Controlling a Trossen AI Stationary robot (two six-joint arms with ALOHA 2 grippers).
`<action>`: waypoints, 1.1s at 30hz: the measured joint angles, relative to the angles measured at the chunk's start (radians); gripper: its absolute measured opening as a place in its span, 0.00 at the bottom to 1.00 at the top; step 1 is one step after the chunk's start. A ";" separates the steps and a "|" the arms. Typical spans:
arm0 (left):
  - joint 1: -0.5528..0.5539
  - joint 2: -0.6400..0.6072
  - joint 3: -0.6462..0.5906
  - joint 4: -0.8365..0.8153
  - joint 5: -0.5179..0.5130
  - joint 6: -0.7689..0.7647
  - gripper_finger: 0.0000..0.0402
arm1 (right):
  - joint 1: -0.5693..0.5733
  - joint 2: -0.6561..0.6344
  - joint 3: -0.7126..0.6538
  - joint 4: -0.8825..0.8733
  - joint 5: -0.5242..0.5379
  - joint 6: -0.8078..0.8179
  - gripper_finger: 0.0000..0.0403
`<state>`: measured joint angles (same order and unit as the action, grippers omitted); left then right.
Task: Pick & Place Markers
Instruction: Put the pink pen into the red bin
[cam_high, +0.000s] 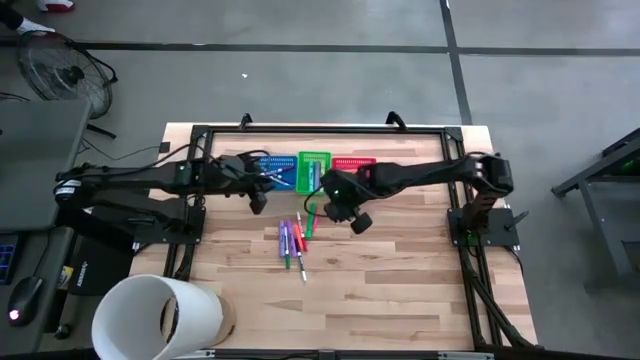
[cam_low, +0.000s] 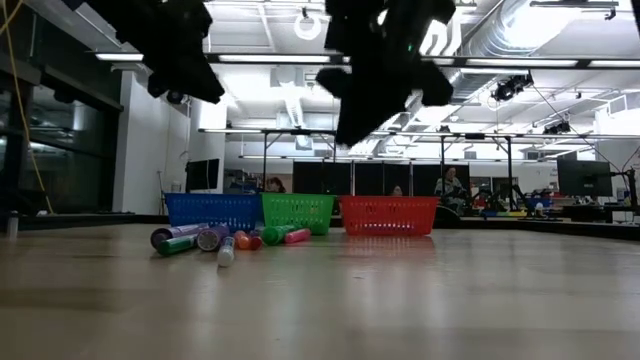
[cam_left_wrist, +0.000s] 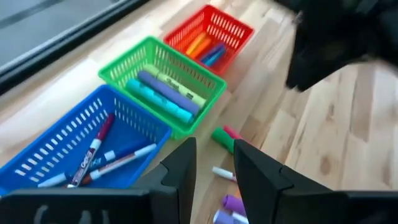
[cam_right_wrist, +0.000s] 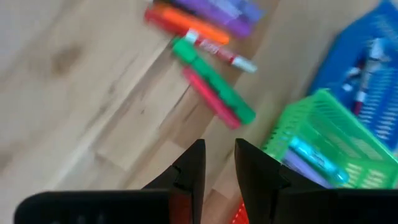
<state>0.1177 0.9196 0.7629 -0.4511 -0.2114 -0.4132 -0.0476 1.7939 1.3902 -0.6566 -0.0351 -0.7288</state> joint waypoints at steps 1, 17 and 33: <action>0.000 -0.014 -0.007 -0.001 0.003 0.008 0.26 | 0.001 0.017 0.000 0.003 0.000 -0.035 0.19; 0.000 -0.100 -0.014 -0.025 0.076 0.076 0.26 | 0.009 0.264 0.127 0.051 0.001 -0.372 0.19; 0.000 -0.098 -0.014 -0.053 0.128 0.076 0.26 | 0.006 0.332 0.133 0.145 0.069 -0.455 0.19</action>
<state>0.1177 0.8215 0.7494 -0.5041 -0.0830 -0.3373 -0.0418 2.1262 1.5230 -0.5115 0.0337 -1.1834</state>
